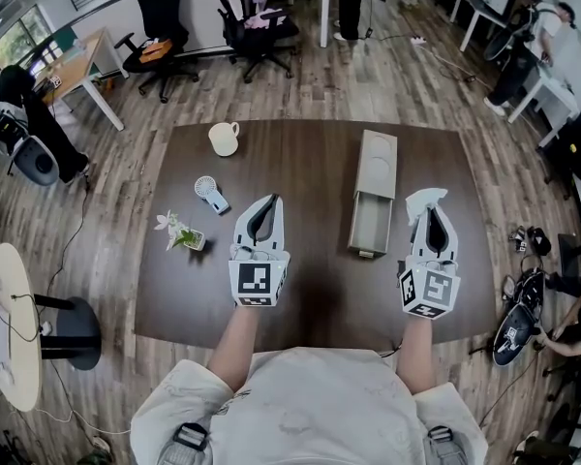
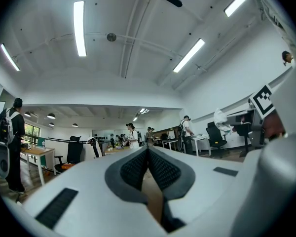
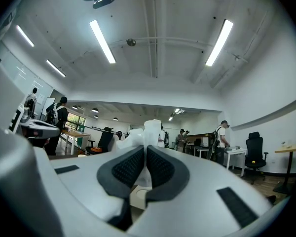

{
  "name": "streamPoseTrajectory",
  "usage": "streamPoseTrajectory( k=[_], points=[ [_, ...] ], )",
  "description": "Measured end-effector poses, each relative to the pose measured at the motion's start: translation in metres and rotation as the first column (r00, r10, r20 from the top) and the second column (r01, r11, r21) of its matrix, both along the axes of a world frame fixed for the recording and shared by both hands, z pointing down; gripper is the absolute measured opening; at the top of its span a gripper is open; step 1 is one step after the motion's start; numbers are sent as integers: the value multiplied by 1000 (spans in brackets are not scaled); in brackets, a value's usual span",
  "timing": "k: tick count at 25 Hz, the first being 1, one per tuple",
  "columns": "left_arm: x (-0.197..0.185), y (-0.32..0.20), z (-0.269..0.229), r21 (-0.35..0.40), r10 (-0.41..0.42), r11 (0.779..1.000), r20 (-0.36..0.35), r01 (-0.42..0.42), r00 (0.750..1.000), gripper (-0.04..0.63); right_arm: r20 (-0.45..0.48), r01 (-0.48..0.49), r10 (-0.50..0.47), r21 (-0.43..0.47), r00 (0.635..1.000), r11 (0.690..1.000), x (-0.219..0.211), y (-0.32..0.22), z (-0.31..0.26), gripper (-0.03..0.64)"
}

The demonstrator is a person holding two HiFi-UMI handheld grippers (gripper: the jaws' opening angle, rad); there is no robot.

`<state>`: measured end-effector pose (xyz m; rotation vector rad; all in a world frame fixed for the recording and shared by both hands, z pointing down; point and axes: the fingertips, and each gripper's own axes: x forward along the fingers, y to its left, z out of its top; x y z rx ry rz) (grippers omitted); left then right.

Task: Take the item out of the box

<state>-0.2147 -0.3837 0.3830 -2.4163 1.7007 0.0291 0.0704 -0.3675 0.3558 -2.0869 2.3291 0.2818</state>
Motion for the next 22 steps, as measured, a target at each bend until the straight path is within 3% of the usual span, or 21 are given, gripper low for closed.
streamPoseTrajectory(
  k=[22],
  points=[
    [-2, 2, 0, -3, 6, 1000, -18, -6, 1000, 2, -17, 6, -6, -1, 1000, 1000, -4, -2, -5, 17]
  ],
)
